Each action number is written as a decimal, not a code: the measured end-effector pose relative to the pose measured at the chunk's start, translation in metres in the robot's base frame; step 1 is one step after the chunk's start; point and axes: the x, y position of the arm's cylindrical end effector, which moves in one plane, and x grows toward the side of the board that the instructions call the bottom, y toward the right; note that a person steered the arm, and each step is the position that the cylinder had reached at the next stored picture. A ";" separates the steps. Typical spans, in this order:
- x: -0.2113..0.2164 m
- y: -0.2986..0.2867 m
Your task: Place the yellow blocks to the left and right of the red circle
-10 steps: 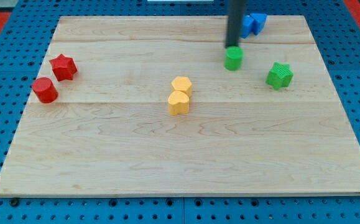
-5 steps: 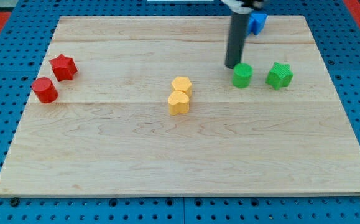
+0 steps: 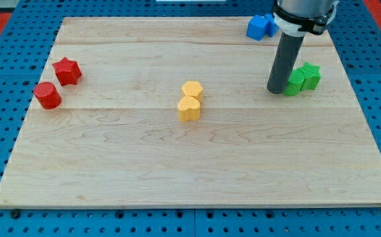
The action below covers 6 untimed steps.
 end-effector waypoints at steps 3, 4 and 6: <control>0.039 -0.051; 0.116 -0.114; 0.081 -0.344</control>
